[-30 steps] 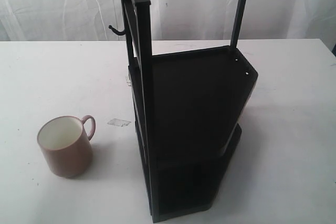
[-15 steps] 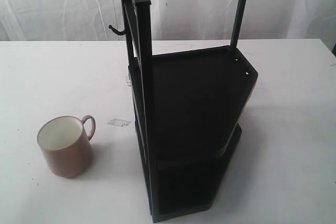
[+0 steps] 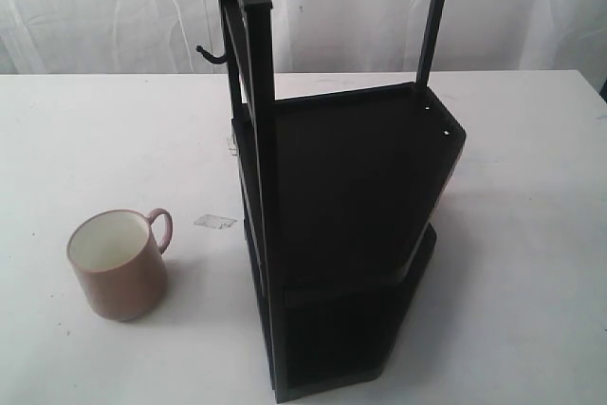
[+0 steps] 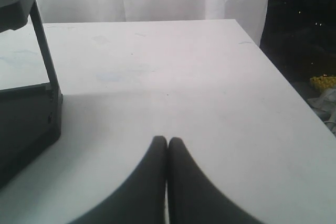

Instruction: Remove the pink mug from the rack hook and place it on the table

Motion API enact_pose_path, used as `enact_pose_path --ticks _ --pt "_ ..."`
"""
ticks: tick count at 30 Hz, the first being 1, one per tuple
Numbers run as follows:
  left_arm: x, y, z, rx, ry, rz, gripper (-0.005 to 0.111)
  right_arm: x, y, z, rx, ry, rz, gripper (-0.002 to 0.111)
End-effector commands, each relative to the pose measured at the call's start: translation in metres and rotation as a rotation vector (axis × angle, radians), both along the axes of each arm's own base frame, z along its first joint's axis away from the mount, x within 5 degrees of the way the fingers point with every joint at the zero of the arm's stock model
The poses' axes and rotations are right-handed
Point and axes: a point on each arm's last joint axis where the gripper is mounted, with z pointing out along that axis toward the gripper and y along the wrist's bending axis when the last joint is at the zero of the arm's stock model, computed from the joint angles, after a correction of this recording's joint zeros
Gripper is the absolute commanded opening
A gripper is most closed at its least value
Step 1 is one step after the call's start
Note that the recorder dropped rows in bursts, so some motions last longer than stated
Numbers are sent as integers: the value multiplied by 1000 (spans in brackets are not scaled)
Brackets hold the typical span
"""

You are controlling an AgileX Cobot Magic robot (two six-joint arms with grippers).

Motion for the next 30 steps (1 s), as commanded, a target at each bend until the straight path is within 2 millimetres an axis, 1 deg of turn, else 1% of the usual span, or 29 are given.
enact_pose_path --ticks 1,20,22,30 --pt "0 0 0 -19 -6 3 0 0 0 0 2 -7 4 0" --pt "0 -1 0 -23 -7 3 0 0 0 0 2 -7 4 0" --pt "0 -1 0 -23 -7 3 0 0 0 0 32 -8 -4 0" --pt "0 -1 0 -23 -7 3 0 0 0 0 19 -8 0 0"
